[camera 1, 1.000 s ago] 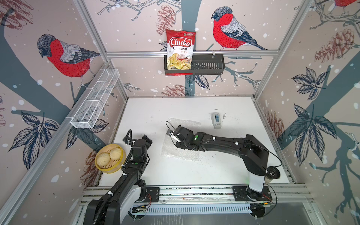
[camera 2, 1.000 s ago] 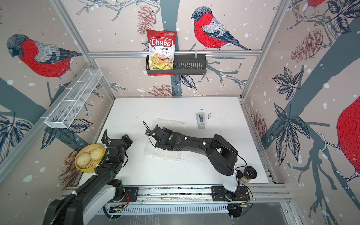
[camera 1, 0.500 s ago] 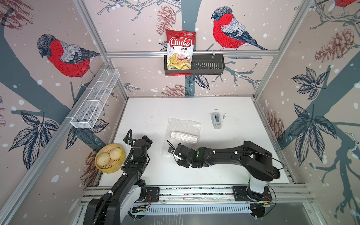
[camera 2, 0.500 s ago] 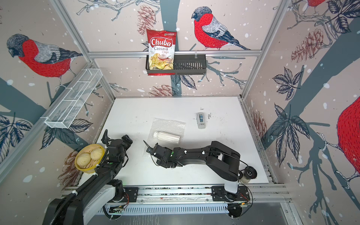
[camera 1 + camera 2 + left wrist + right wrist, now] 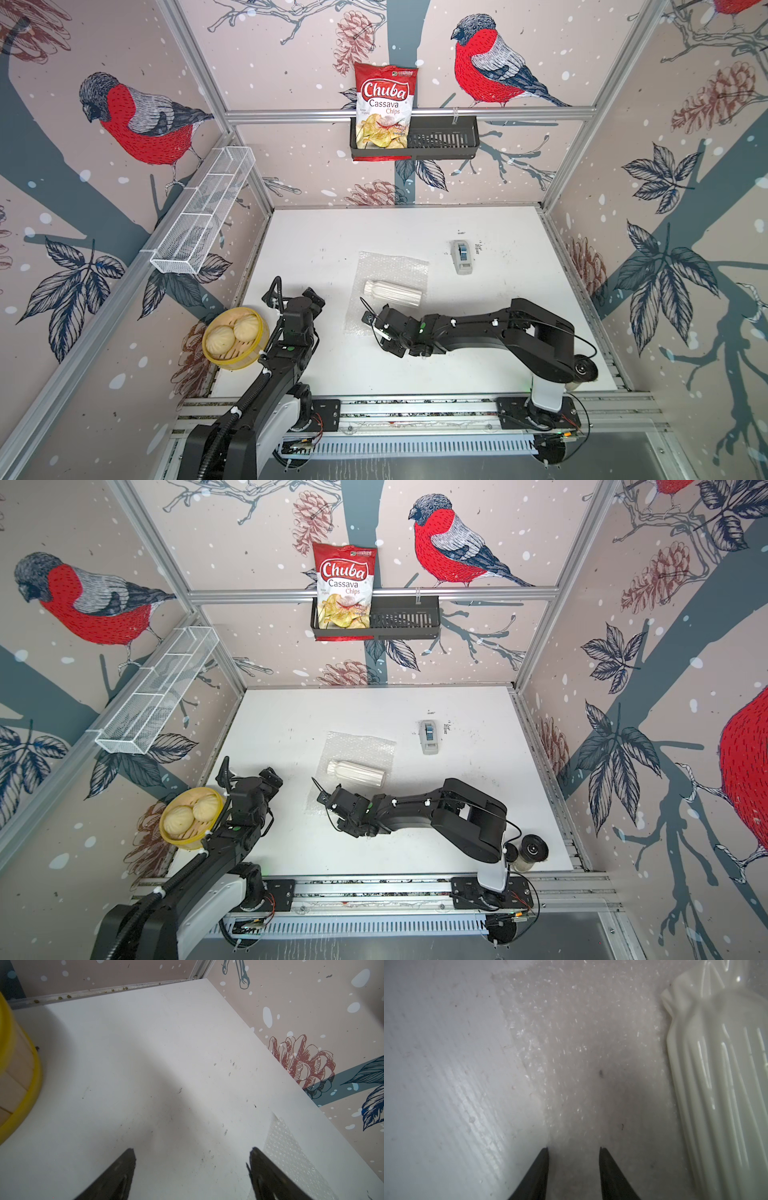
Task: Wrap vases in bubble wrap
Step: Wrap the vase in bubble wrap.
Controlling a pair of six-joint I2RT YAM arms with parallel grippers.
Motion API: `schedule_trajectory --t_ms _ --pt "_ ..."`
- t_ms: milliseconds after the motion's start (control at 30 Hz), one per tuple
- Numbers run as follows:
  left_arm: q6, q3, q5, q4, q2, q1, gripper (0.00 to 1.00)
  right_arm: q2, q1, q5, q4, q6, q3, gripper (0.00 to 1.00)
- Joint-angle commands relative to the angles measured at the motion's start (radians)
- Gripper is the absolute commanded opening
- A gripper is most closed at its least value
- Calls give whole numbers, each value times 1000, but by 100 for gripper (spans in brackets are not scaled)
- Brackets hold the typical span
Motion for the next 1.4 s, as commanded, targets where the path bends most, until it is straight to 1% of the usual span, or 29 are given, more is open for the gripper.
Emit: schedule_trajectory --t_ms 0,67,100,233,333,400,567,767,1067,1100,1167,1200,1233,1333,1367 --pt "-3 -2 -22 18 -1 2 86 11 -6 25 -5 -12 1 33" --pt "-2 -2 -24 18 -2 1 86 14 -9 34 -6 -17 6 23" --pt "-2 -2 -24 18 -2 2 86 12 -10 36 -6 -18 9 21" --pt "1 -2 -22 22 -1 2 86 1 -10 40 -14 -21 24 8" --pt "15 3 -1 27 -2 2 85 -5 -13 40 -20 -20 41 2" --pt "27 6 21 31 -8 2 84 -5 -18 49 -25 -20 53 0" --pt "58 2 76 47 -38 2 84 -6 -44 81 -44 -32 90 0" --pt "79 -17 114 84 -58 2 84 -19 -94 106 -49 -62 124 0" --pt "93 -19 160 129 -11 2 83 -8 -154 140 -47 -107 189 0" --pt "93 -18 163 131 -6 2 83 -5 -162 144 -42 -109 192 4" --pt "93 -17 166 134 -2 2 83 0 -180 147 -31 -113 194 7" --pt "94 -18 166 135 -1 2 83 1 -191 146 -23 -114 194 12" --pt "94 -20 168 138 0 2 83 4 -201 146 -13 -113 195 24" --pt "100 -21 175 147 3 1 83 18 -231 123 7 -110 209 30" --pt "103 -21 179 149 6 2 83 25 -238 115 10 -110 214 31"
